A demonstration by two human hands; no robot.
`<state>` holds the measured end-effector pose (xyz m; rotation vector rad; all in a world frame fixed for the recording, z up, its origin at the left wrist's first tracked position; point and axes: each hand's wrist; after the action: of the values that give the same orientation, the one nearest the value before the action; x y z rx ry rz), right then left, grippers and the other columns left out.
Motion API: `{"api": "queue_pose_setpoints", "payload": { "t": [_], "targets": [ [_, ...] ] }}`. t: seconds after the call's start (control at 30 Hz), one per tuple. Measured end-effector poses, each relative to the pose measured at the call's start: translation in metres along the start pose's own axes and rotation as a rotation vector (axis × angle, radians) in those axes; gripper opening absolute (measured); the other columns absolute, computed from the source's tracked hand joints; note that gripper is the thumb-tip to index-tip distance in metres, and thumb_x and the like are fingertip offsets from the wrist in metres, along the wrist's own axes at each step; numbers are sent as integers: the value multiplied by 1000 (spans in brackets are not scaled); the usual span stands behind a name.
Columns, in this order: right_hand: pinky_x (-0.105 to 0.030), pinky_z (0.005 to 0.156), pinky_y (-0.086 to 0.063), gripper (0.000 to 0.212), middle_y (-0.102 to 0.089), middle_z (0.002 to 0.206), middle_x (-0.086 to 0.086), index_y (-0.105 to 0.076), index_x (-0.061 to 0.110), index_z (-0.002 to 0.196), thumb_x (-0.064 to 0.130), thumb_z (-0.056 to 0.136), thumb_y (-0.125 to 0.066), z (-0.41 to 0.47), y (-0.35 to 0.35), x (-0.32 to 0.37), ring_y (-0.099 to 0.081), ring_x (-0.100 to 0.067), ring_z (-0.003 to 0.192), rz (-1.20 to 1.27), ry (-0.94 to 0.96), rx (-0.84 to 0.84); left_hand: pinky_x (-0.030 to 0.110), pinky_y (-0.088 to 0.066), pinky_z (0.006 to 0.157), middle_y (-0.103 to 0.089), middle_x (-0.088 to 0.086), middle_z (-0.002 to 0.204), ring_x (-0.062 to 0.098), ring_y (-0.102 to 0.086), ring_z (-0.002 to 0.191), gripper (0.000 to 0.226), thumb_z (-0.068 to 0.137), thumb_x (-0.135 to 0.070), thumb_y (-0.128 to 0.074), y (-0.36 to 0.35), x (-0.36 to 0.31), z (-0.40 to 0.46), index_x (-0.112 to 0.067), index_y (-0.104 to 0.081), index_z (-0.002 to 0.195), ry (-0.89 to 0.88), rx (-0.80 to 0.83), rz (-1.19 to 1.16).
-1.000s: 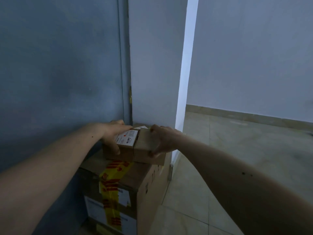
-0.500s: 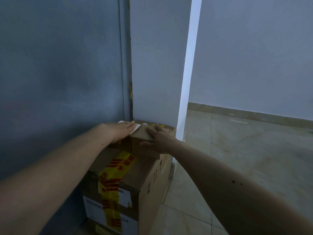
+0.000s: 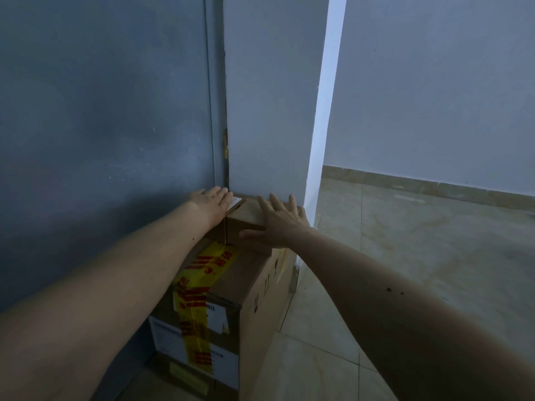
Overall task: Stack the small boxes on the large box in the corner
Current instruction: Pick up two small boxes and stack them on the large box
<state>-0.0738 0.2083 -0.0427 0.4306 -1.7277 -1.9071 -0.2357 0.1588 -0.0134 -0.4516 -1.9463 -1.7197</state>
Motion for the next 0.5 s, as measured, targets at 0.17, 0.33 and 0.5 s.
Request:
{"api": "queue_pose_setpoints", "payload": {
  "t": [0.17, 0.33, 0.5],
  "targets": [
    [-56, 118, -3, 104, -1, 165, -5, -1, 24, 154, 80, 76, -41, -31, 3, -18, 7, -34, 151, 106, 9, -56, 42, 2, 119, 14, 16, 161, 29, 13, 148, 82, 93, 4, -47, 1, -1, -33, -2, 11, 151, -66, -42, 115],
    [-53, 119, -2, 106, 4, 165, -3, 1, 20, 154, 77, 78, -45, -80, 8, -35, 9, -28, 151, 80, 30, -43, 41, 7, 119, 22, 15, 159, 27, 20, 147, 82, 95, 0, -44, 8, -18, -71, -4, 18, 148, -146, -114, -10],
    [-52, 119, -4, 110, 4, 165, -4, 2, 17, 154, 77, 77, -47, -145, 9, -54, 7, -28, 151, 19, 32, 62, 41, 13, 117, 28, 8, 155, 22, 24, 145, 81, 99, -19, -43, 14, -67, -117, -10, 22, 146, -185, -176, -256]
  ]
}}
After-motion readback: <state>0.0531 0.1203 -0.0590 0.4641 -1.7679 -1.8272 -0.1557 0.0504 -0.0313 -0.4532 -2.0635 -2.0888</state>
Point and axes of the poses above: each hand's wrist, its own z-axis towards the middle knuckle, its own y-axis out of the back of the hand, x = y × z
